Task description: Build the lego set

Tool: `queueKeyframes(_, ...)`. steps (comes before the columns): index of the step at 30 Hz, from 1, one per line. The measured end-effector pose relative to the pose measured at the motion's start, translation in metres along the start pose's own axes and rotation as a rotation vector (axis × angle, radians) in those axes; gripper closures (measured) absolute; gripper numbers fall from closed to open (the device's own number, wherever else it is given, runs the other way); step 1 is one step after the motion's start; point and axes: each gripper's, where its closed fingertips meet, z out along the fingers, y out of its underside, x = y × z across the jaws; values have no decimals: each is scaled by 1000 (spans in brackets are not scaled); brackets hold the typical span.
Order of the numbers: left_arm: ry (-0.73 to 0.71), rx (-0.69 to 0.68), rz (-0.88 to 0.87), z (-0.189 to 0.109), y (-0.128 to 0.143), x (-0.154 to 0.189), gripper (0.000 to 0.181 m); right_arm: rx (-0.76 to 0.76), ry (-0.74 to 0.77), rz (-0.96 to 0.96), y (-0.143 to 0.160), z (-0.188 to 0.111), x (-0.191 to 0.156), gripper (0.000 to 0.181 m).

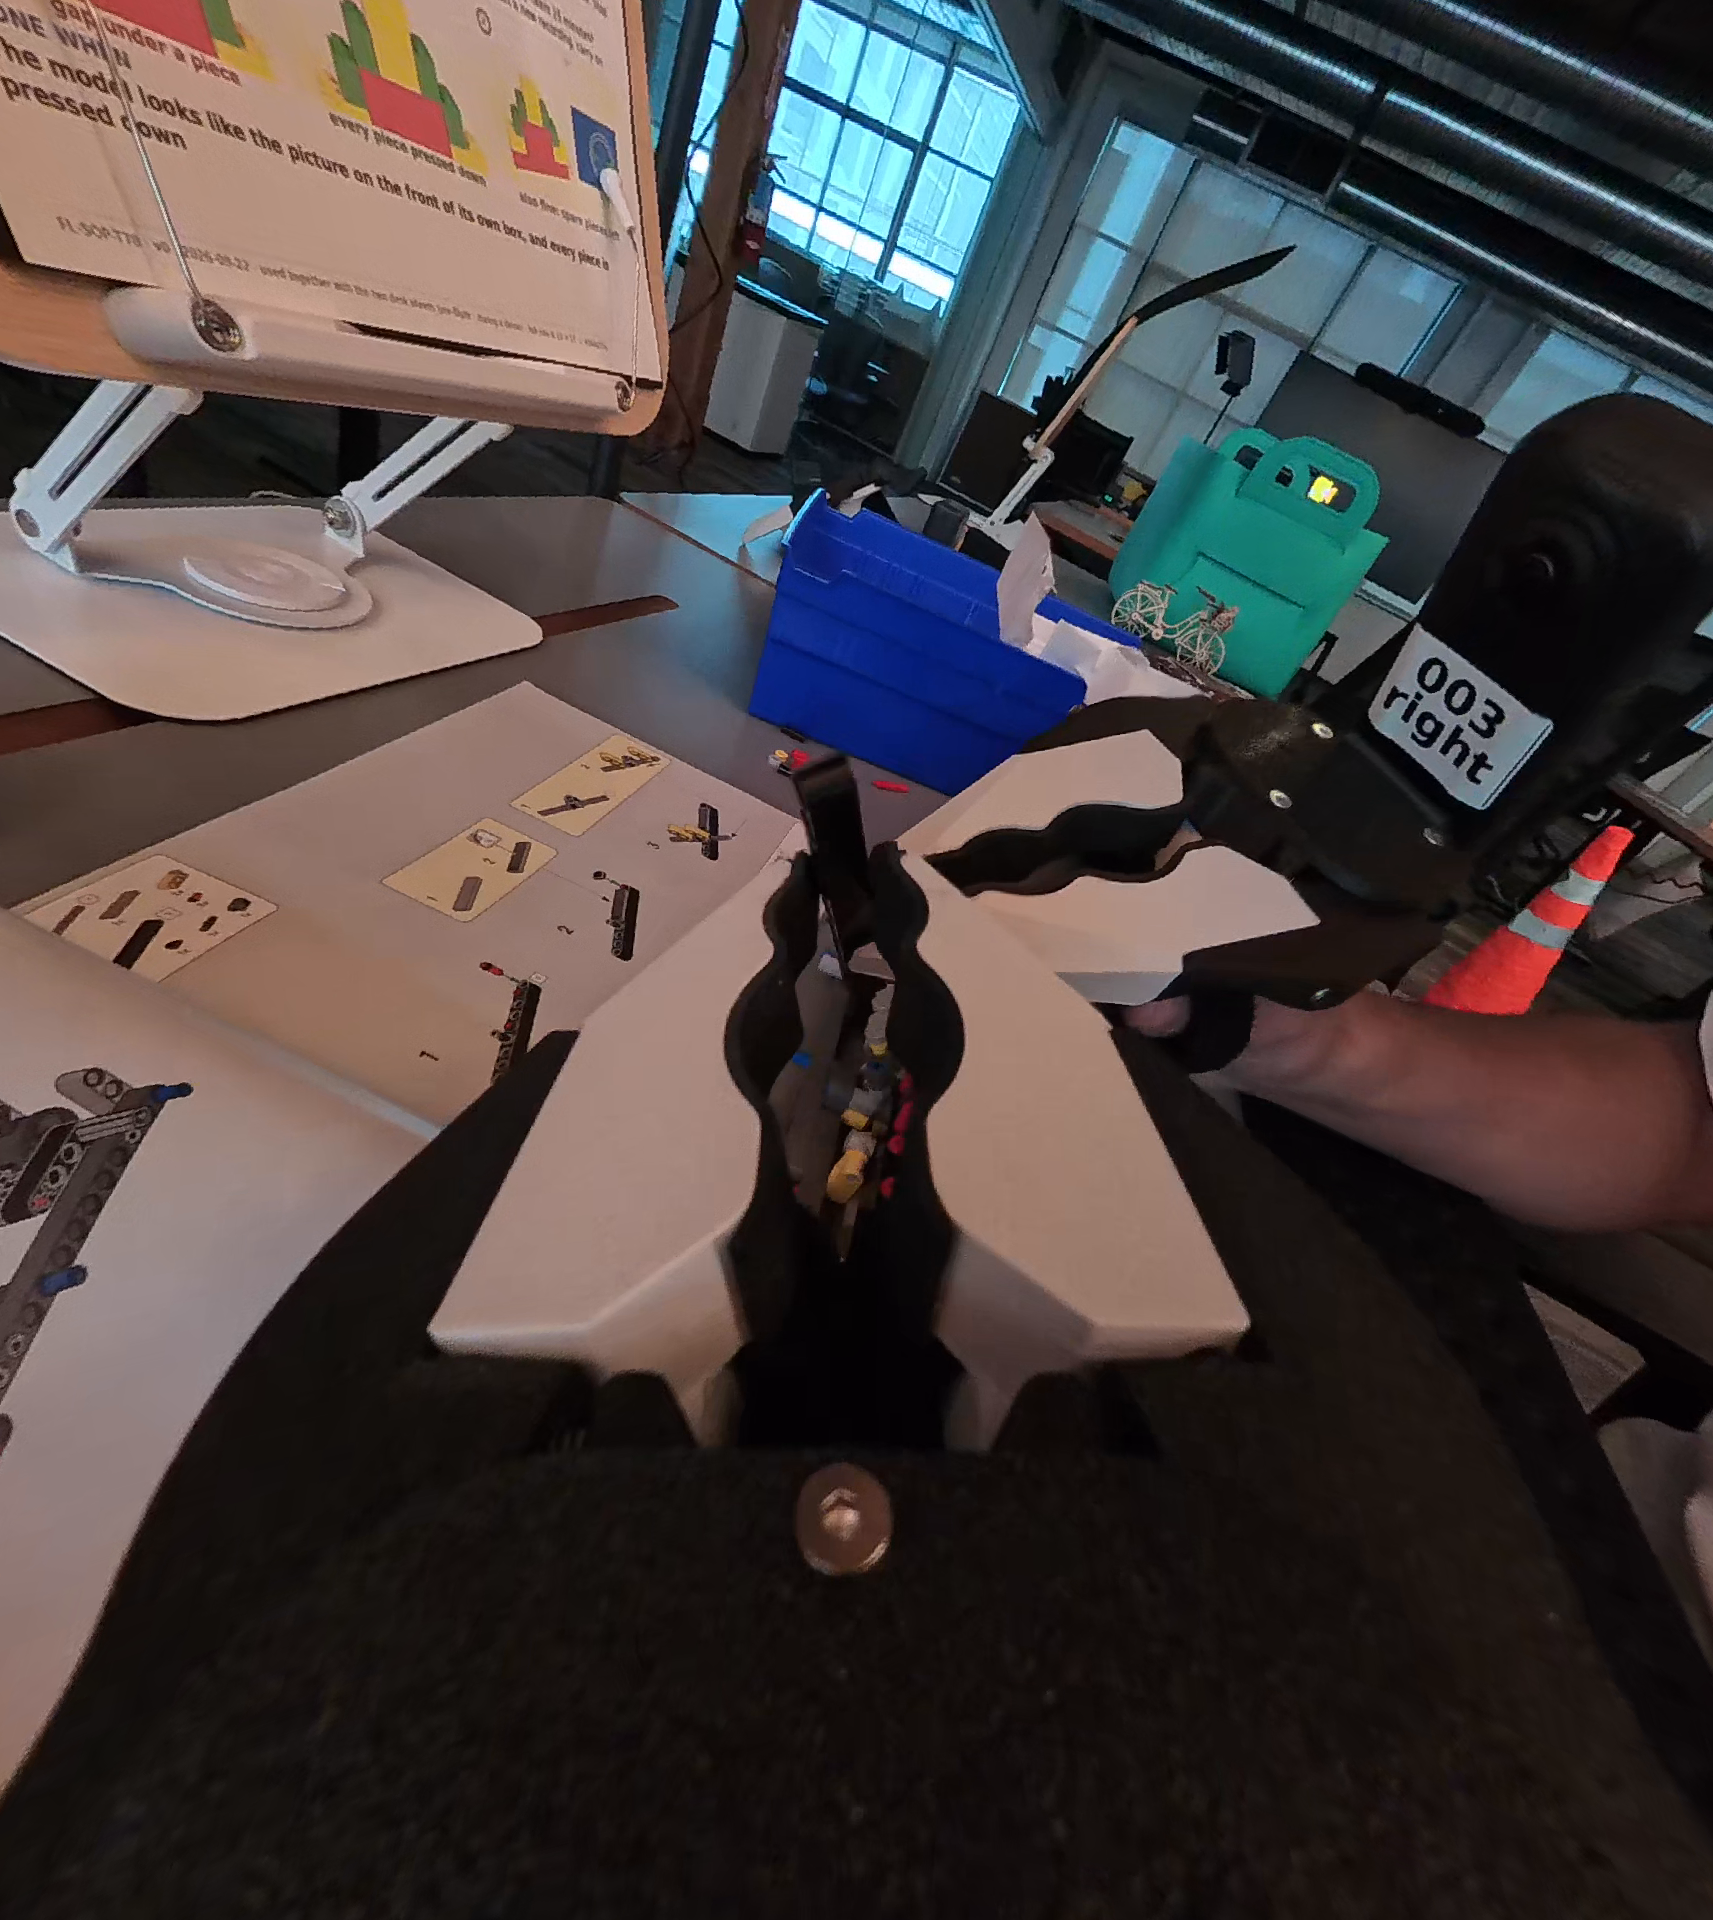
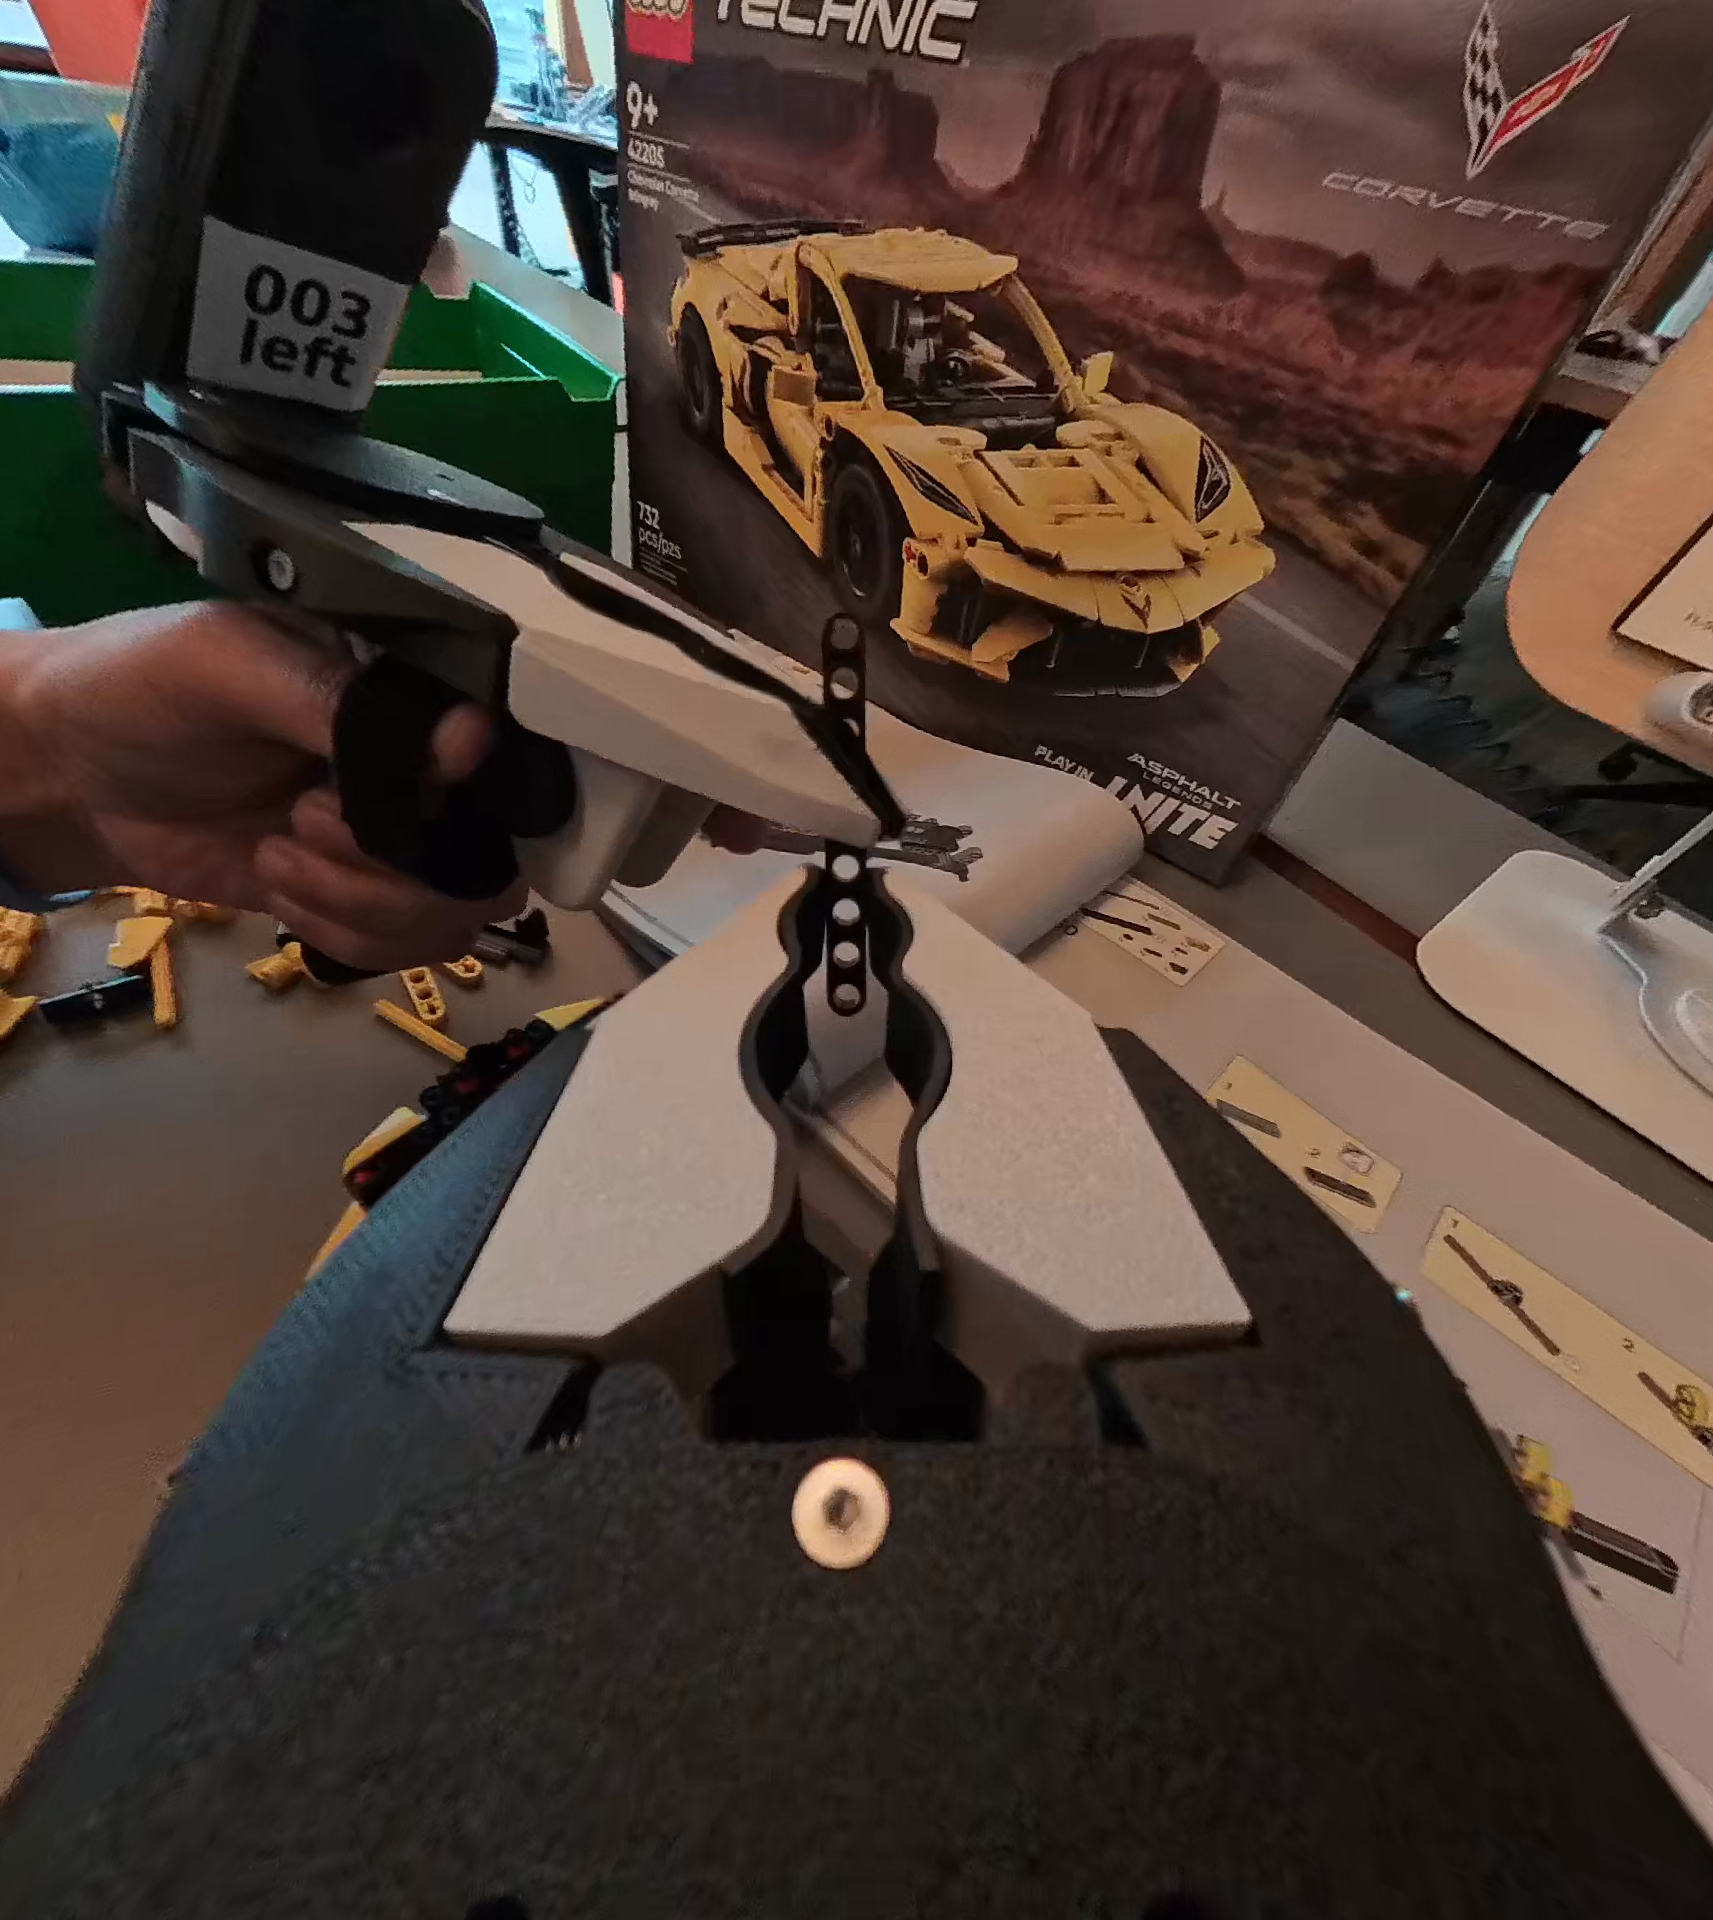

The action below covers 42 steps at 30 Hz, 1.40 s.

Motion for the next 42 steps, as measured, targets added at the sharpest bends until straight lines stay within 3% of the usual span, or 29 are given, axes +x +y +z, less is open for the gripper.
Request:
queueKeyframes(3, 27, -26, 24, -4, 0, 5, 173, 17, -86, 41, 1, -2, -10, 173)
queueKeyframes(6, 74, -2, -2, -15, -8, 9, 173, -27, -201, 129, 11, -3, -18, 153)
queueKeyframes(8, 117, -4, -35, -21, -9, 12, 173, -22, -274, 184, 10, -5, -25, 149)
queueKeyframes(14, 210, -32, -105, -19, -3, 22, 174, -1, -421, 265, 3, -6, -46, 156)
queueKeyframes(16, 237, -36, -99, -18, -2, 29, 173, -8, -422, 279, 4, -6, -45, 169)
queueKeyframes(26, 220, 3, -98, -14, -6, 30, 173, 19, -469, 453, -4, -7, -41, 172)
queueKeyframes(38, 97, -11, -62, -1, 1, 18, 174, -28, -328, 376, 6, -2, -25, 171)
queueKeyframes(42, 80, 2, -40, -2, -3, 18, 175, -14, -345, 376, 3, -5, -23, 171)
